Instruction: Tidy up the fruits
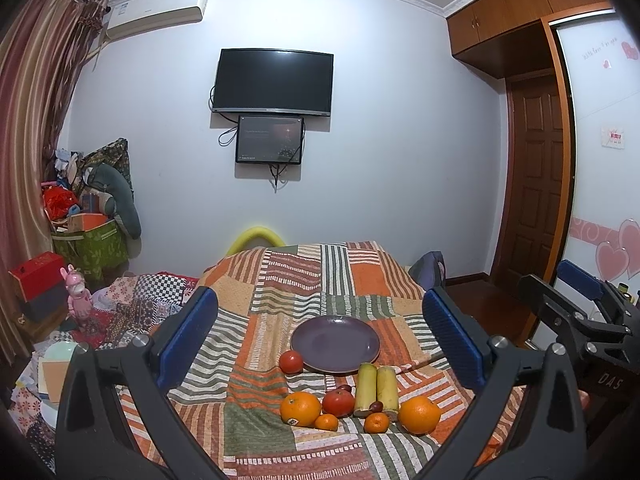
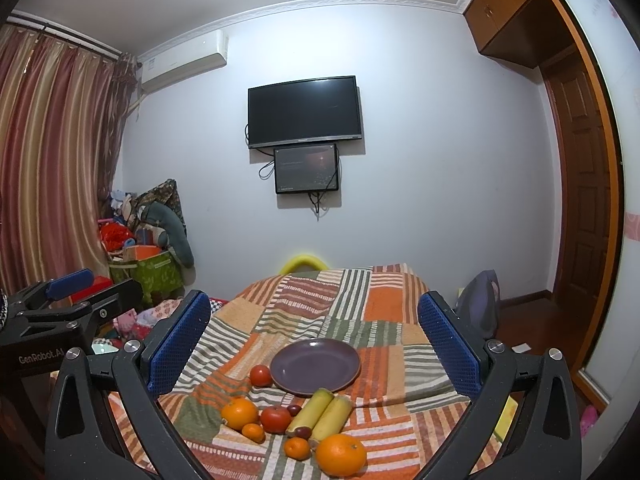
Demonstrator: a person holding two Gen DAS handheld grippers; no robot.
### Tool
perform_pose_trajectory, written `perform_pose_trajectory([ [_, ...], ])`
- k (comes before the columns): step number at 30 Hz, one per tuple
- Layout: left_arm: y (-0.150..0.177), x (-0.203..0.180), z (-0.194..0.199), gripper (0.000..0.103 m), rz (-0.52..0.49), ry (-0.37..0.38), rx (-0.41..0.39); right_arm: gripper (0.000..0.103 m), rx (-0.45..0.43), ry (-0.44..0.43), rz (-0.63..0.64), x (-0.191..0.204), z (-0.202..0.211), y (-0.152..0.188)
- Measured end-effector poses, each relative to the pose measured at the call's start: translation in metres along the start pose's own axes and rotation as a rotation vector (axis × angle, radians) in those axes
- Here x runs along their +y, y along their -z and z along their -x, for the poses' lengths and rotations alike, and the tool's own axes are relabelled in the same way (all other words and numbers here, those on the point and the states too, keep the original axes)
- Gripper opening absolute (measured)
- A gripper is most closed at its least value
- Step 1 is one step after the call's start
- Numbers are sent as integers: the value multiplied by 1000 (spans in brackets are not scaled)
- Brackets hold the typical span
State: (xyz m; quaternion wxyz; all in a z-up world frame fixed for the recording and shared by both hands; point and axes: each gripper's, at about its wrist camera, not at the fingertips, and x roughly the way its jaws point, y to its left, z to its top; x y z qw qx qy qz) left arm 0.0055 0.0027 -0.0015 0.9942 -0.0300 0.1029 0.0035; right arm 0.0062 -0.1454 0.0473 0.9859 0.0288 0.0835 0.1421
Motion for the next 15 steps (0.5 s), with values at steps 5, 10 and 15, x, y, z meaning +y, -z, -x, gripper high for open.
perform_pose_trajectory([
  [5,-1,1,0,103,1,2,1,103,0,0,3,1,0,2],
  [10,-1,1,1,103,1,2,0,103,0,0,2,1,0,1],
  [15,-1,1,1,103,1,3,2,103,1,0,2,1,0,0],
])
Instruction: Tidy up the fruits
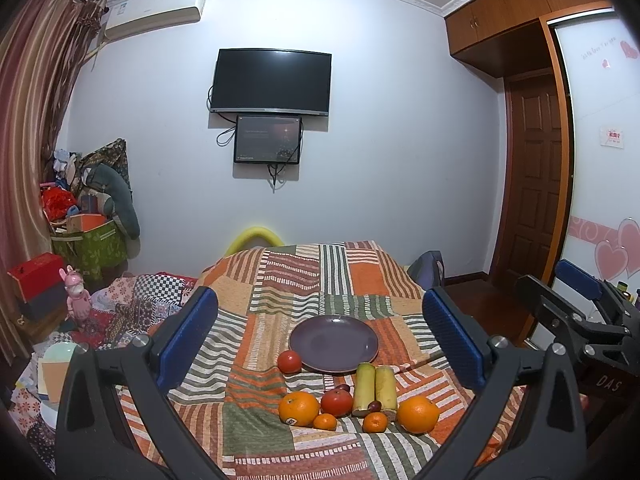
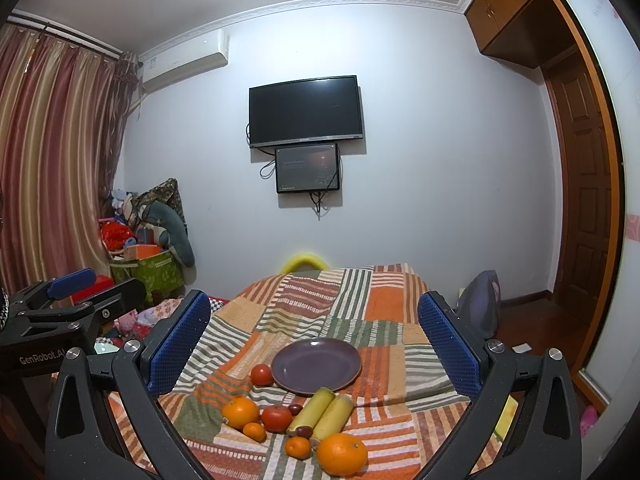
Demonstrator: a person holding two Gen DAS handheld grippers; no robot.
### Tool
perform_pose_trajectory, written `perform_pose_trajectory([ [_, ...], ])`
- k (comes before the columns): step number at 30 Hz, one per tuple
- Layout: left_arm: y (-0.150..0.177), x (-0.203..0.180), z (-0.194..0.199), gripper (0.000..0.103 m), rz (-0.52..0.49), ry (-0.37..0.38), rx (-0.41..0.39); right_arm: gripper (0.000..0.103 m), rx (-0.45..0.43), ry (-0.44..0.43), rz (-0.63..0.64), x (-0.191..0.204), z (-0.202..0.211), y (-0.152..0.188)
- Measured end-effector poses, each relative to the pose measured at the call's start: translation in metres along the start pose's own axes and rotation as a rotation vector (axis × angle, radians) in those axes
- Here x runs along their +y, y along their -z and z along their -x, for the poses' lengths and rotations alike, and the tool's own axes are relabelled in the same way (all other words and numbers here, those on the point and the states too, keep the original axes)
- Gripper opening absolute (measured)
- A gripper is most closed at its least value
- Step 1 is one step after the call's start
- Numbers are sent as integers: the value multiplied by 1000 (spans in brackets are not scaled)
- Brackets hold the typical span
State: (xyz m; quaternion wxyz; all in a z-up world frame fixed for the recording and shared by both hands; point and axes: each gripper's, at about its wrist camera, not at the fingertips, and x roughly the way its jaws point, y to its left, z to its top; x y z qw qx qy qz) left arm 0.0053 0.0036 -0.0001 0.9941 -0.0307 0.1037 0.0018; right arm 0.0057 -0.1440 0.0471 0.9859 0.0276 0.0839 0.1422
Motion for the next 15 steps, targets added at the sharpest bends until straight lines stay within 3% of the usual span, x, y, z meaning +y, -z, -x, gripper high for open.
perform_pose_trajectory([
  [15,0,-4,1,103,-8,11,2,103,8,-11,5,1,1,2],
])
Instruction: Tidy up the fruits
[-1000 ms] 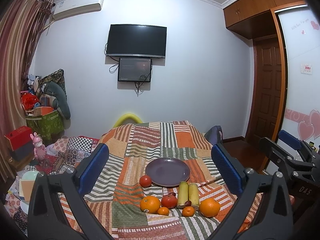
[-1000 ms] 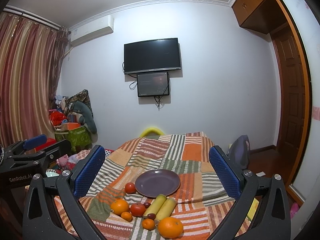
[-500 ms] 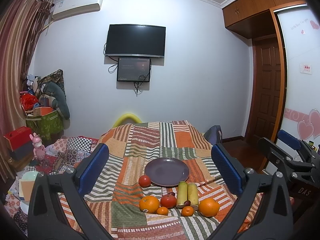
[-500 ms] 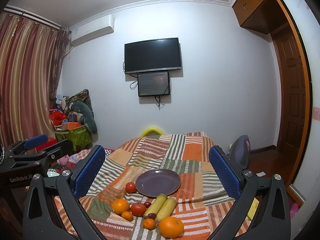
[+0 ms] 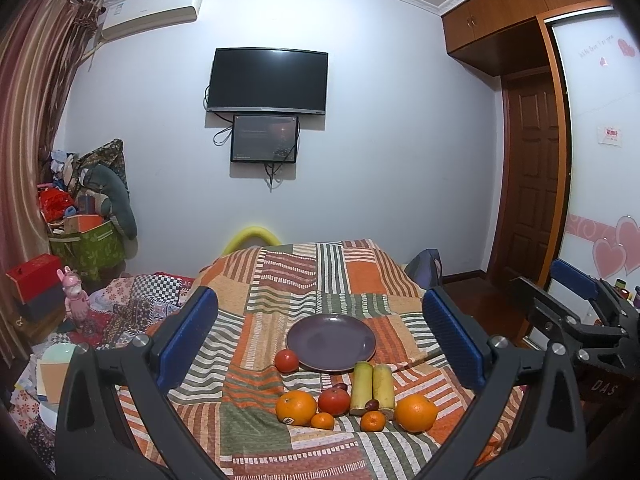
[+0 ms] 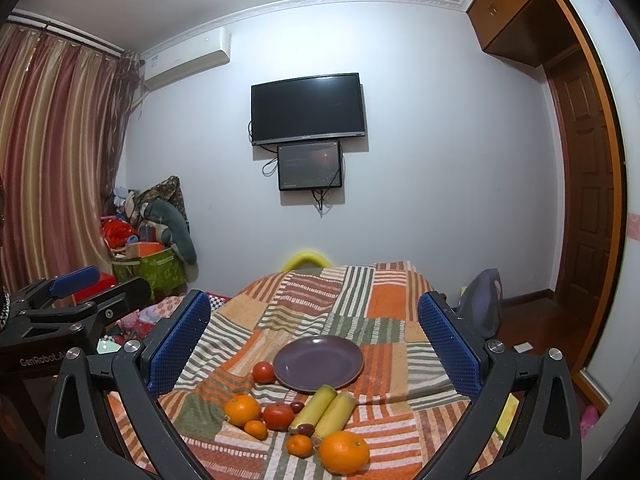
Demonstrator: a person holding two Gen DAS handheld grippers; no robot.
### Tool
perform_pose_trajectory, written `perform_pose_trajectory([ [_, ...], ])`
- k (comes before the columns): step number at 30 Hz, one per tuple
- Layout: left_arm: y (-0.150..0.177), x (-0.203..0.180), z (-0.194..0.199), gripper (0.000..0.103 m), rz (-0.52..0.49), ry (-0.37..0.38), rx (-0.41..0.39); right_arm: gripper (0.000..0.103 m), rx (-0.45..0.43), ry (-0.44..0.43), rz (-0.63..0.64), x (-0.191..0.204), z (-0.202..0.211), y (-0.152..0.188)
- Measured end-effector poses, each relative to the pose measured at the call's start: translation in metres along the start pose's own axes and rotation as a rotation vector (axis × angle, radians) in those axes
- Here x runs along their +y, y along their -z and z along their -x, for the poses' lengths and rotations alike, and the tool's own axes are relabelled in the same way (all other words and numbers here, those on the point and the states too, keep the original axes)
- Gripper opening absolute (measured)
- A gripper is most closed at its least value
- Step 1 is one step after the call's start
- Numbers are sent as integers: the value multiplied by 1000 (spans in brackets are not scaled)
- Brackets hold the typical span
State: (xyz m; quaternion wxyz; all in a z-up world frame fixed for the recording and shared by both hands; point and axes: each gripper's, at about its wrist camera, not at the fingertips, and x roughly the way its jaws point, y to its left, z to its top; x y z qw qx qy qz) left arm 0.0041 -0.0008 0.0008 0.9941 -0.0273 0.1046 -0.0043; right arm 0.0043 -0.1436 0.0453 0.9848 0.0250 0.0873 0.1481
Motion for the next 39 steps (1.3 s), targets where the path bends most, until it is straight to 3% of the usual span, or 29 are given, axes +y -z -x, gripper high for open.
perform_pose_trajectory([
  [11,2,2,-6,103,-11,-5,20,103,24,-10,24,-2,-8,4],
  [14,4,5,-12,101,-17,-10,33,98,50,-13,40,-5,-13,6],
  [16,7,6,-18,95,-27,-16,51,90,84,-13,59,-8,-18,10],
  [18,9,9,-24,86,-40,-22,78,86,117,-12,71,-11,-24,15],
  [24,24,27,-55,76,-36,-24,187,74,237,-32,73,-27,-44,35],
  [33,64,55,-111,75,-7,-17,383,59,451,-15,25,-56,-76,75],
  [39,94,70,-141,75,-5,-25,497,59,551,-24,-9,-63,-90,97],
])
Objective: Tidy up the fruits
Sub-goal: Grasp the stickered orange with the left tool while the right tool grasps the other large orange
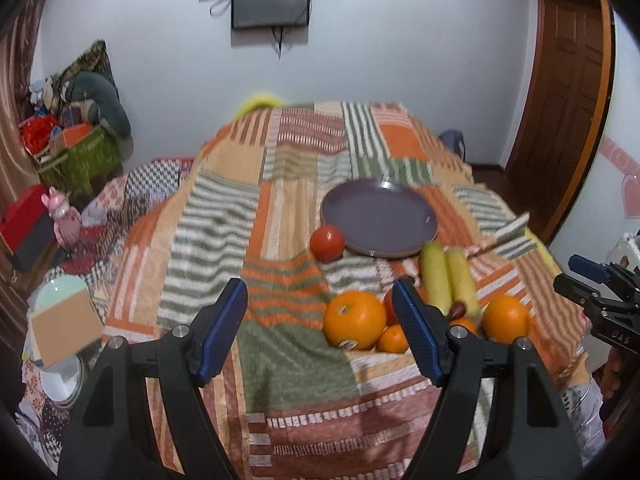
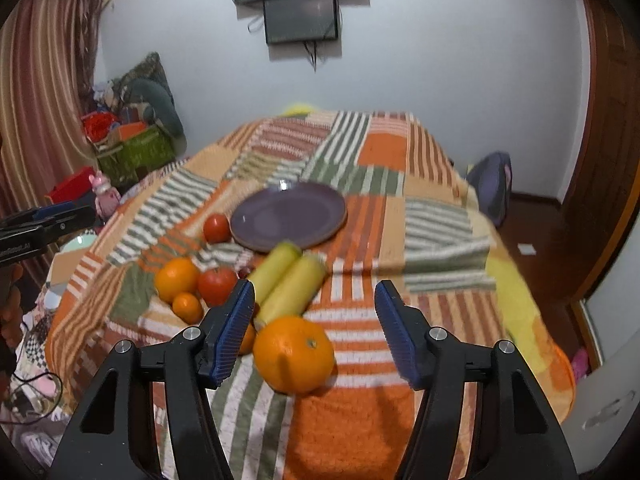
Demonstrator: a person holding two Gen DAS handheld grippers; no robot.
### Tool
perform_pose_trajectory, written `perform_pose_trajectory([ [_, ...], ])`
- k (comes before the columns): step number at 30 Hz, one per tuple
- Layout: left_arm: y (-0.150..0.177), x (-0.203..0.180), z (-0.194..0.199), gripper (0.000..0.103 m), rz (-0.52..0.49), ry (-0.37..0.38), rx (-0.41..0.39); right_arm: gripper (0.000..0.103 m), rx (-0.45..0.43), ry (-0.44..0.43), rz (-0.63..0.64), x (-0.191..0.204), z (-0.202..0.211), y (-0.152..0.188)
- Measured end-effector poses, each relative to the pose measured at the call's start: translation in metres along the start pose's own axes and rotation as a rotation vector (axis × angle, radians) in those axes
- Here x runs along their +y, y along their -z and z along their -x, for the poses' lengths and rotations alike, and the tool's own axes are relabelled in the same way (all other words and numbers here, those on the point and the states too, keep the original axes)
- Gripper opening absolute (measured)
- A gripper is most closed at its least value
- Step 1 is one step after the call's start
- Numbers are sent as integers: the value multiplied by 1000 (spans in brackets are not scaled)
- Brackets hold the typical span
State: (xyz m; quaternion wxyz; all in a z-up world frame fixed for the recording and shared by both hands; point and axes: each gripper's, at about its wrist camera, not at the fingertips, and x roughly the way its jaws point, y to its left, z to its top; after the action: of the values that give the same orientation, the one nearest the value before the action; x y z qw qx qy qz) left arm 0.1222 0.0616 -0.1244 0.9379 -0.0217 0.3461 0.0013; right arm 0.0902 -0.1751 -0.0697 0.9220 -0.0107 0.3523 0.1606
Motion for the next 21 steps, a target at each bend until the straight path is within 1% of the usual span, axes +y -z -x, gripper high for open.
perform_pose_trajectory([
  [4,8,5,-26,75,7,-21,57,59,59,-20,-26,-2,-18,8],
  [6,12,5,-35,75,10,-13,80,60,82,-35,-37,-2,-25,11],
  [9,15,3,-49,75,6,7,114,64,111,-44,-42,-2,-34,16],
  [14,20,-9,-72,75,-31,51,178,66,159,-66,-55,-3,-46,22],
  [18,23,-15,-91,75,-36,48,218,67,201,-97,-56,0,-55,26],
  [19,24,-16,-94,75,-34,52,225,71,201,-91,-46,1,-57,27],
  [21,24,-17,-101,75,-26,63,241,75,204,-88,-39,2,-60,29],
])
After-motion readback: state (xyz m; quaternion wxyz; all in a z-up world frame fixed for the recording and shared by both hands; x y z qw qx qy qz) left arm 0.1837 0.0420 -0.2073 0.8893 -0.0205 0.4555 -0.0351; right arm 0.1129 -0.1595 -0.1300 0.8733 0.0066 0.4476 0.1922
